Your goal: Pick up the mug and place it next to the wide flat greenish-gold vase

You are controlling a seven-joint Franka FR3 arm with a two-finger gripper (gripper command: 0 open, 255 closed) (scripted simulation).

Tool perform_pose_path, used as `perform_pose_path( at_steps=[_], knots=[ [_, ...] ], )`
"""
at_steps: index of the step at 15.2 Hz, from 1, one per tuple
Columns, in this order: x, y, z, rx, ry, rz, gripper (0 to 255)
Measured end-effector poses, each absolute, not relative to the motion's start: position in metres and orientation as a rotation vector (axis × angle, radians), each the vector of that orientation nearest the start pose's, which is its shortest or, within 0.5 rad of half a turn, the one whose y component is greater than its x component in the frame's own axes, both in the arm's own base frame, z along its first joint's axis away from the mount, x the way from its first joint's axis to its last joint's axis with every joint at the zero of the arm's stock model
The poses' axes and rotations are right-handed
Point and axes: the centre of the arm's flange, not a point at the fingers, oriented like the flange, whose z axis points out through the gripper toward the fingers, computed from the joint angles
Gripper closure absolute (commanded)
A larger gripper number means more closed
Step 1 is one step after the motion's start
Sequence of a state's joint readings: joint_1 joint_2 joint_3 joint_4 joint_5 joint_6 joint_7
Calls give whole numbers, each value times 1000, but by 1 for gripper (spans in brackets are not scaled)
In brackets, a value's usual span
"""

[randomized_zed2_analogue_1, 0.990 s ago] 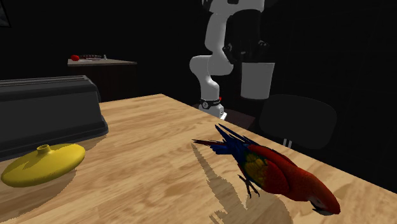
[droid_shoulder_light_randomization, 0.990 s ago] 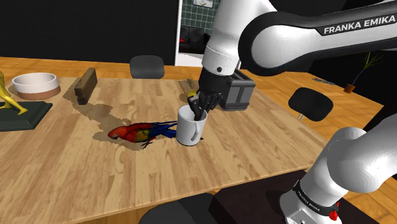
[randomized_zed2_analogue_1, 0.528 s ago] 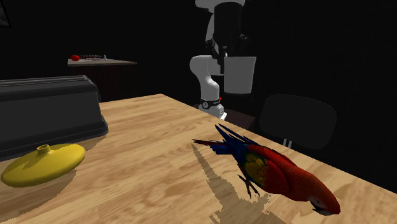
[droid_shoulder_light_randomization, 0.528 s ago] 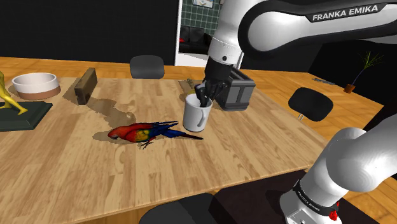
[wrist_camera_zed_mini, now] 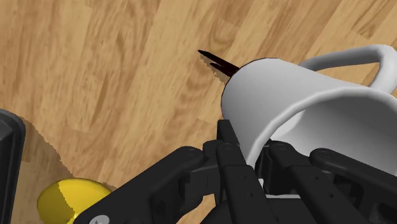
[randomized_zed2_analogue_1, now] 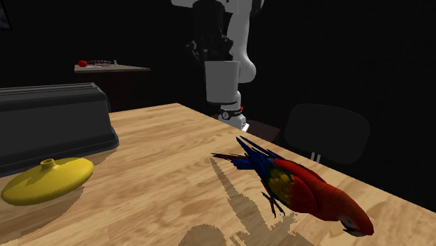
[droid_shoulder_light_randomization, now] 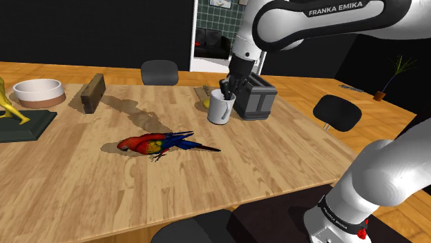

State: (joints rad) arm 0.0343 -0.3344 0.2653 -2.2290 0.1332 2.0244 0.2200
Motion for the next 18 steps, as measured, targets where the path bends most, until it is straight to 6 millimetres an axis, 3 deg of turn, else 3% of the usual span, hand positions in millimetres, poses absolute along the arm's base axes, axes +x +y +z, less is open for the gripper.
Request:
perform_pose_path(
  at_steps=[14, 18],
  knots=[
    [546, 9, 512, -3071, -32, -165, 255],
    [552, -2, 496, -3071, -32, -165, 255]
  ],
)
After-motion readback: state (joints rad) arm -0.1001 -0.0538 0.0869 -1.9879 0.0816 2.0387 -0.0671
